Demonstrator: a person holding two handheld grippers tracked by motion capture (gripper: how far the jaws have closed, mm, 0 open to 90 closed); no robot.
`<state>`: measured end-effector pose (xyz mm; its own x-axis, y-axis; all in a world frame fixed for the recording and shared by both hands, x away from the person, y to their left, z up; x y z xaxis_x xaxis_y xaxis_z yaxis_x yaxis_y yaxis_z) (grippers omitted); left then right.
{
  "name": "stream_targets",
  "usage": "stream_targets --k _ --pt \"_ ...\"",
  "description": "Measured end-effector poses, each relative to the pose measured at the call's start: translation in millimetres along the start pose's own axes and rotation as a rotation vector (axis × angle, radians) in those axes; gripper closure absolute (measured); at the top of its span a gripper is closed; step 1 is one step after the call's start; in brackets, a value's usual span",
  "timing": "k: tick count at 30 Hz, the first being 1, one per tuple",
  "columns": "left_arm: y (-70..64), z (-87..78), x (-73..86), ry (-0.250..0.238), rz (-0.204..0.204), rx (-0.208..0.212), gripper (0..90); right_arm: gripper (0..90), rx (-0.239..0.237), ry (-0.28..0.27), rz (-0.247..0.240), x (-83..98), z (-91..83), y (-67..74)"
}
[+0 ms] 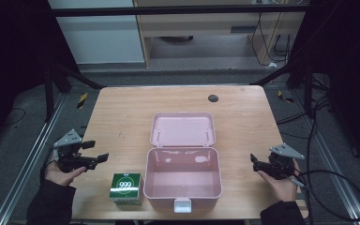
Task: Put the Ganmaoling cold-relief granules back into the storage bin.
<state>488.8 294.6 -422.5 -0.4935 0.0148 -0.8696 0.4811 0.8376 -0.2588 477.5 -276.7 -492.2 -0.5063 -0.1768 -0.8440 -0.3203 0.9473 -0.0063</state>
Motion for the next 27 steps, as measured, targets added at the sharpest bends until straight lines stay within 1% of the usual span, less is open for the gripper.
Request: stream_targets --k 3,4,5,7,8,9,10,11,12,13,14,15,16,17,18,19,20,22,23,24,25,26,27 --pt "-11.6 -0.5 -7.9 0.013 0.040 0.034 15.8 12.5 0.001 0.000 -0.001 -0.1 -0.2 -0.1" --pt "-17.0 -1.0 -11.0 0.024 0.051 0.056 14.6 12.4 0.001 -0.002 -0.003 -0.2 -0.2 -0.3" --pt "-20.7 -1.4 -12.7 0.033 0.058 0.069 14.0 12.3 0.000 -0.001 -0.003 -0.2 -0.3 -0.2" --pt "-28.3 -1.9 -14.9 0.053 0.069 0.098 14.0 12.2 0.003 -0.004 -0.007 -0.1 -0.3 -0.1" --pt "-28.3 -1.9 -14.9 0.053 0.069 0.098 13.8 12.2 0.003 -0.004 -0.007 -0.1 -0.3 -0.1" --pt "-36.4 -2.2 -15.8 0.071 0.078 0.123 13.5 12.1 0.000 -0.004 -0.006 -0.1 -0.2 0.0" --pt "-36.4 -2.2 -15.8 0.071 0.078 0.123 13.5 11.9 0.000 -0.004 -0.009 -0.2 0.0 -0.2" --pt "-43.9 -3.0 -16.0 0.087 0.089 0.150 13.5 11.7 -0.001 -0.003 -0.008 -0.1 0.1 -0.1" --pt "-43.9 -3.0 -16.0 0.087 0.089 0.150 13.6 11.6 -0.002 -0.001 -0.008 0.1 0.3 0.0" --pt "-50.7 -3.1 -15.0 0.110 0.096 0.178 13.4 11.4 -0.004 0.003 -0.010 0.4 0.7 0.3" --pt "-53.7 -2.9 -14.1 0.122 0.098 0.187 13.4 11.2 -0.007 0.005 -0.011 0.5 1.0 0.7" --pt "-53.7 -2.9 -14.1 0.122 0.098 0.187 13.1 11.0 -0.010 0.007 -0.013 0.6 1.3 1.1" --pt "-59.7 -2.4 -12.1 0.135 0.100 0.207 12.6 11.0 -0.011 0.008 -0.017 0.9 1.6 1.2" --pt "-62.1 -2.3 -10.7 0.145 0.106 0.216 12.6 10.9 -0.010 0.011 -0.017 1.0 1.7 1.3" --pt "-62.1 -2.3 -10.7 0.145 0.106 0.216 12.6 10.8 -0.010 0.012 -0.018 1.2 1.9 1.2" --pt "-67.4 -2.3 -7.9 0.162 0.106 0.230 12.7 10.7 -0.011 0.013 -0.019 1.3 2.0 1.3" --pt "-70.0 -2.4 -6.4 0.168 0.105 0.236 12.6 10.6 -0.013 0.014 -0.021 1.3 2.1 1.3" --pt "-73.9 -2.7 -3.0 0.195 0.106 0.246 12.4 10.5 -0.014 0.017 -0.023 1.5 2.2 1.5" --pt "-73.9 -2.7 -3.0 0.195 0.106 0.246 11.7 10.5 -0.015 0.017 -0.023 1.6 2.3 1.8" --pt "-78.2 -1.6 0.9 0.210 0.099 0.242 11.6 10.5 -0.013 0.017 -0.024 1.7 2.5 1.9" --pt "-80.2 -1.3 2.6 0.220 0.094 0.245 11.1 10.5 -0.014 0.017 -0.025 1.7 2.7 2.0" --pt "-80.2 -1.3 2.6 0.220 0.094 0.245 10.4 10.5 -0.014 0.017 -0.025 1.7 2.7 2.0" --pt "-83.9 -1.1 5.8 0.235 0.089 0.252 10.3 10.2 -0.014 0.019 -0.029 2.0 3.3 2.1"
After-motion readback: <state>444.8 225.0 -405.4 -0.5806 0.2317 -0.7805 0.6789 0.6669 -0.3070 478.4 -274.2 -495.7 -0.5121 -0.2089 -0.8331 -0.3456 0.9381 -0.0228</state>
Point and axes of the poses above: each handheld gripper's, and its own axes: z roughly forward along the jaws, x roughly out of its underside, y roughly to its left, the point moved 4 cm from there along z, roughly forward along the jaws, and after that the axes turned 5 degrees about -x, right-handed, at the moved point
